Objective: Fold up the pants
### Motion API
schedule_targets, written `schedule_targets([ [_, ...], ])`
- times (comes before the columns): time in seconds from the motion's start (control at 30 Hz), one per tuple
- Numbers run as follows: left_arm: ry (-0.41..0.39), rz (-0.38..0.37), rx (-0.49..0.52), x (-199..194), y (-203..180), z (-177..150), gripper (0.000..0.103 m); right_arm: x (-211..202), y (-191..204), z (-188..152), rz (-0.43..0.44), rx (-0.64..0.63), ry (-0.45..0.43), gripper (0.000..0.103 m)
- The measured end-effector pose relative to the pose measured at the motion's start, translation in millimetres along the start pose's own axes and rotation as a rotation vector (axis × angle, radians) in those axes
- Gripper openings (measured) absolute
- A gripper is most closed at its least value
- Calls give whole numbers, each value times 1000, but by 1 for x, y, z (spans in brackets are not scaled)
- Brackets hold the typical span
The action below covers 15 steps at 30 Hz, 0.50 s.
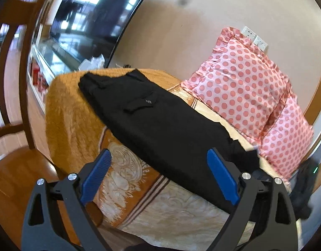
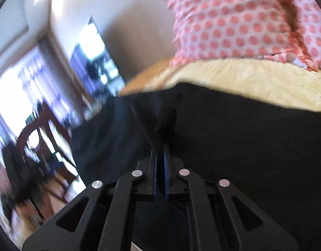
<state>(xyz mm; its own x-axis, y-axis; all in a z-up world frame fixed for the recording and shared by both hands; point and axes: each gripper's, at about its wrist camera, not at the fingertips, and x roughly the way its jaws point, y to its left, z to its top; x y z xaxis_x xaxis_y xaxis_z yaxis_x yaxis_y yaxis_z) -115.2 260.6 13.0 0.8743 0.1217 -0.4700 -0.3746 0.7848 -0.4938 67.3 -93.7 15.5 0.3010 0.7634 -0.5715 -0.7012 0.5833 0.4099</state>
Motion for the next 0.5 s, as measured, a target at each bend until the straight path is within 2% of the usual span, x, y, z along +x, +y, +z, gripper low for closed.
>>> schedule_targets([
  [0.03, 8, -12, -17, 2, 3, 0, 92, 4, 4, -7, -13, -40, 38, 16],
  [0.1, 19, -24, -36, 5, 7, 1, 92, 6, 14, -10, -20, -137, 45, 37],
  [0.13, 26, -30, -51, 7, 10, 2, 92, 3, 21, -13, -8, -183, 49, 63],
  [0.17, 32, -35, -63, 9, 12, 3, 92, 0, 26, -13, 18, -206, 55, 78],
  [0.27, 57, -55, -114, 17, 17, 7, 92, -6, 28, -4, 61, -186, -12, 81],
  [0.3, 66, -61, -124, 19, 18, 7, 92, -3, 25, -3, 57, -171, -5, 81],
  [0.37, 106, -74, -150, 26, 19, 5, 92, 11, 25, -13, 36, -166, 65, 83],
  [0.4, 118, -79, -156, 29, 20, 5, 92, 9, 28, -18, 31, -200, 41, 85],
  [0.5, 154, -89, -167, 38, 17, 4, 92, 11, 30, -22, 21, -227, 46, 86],
])
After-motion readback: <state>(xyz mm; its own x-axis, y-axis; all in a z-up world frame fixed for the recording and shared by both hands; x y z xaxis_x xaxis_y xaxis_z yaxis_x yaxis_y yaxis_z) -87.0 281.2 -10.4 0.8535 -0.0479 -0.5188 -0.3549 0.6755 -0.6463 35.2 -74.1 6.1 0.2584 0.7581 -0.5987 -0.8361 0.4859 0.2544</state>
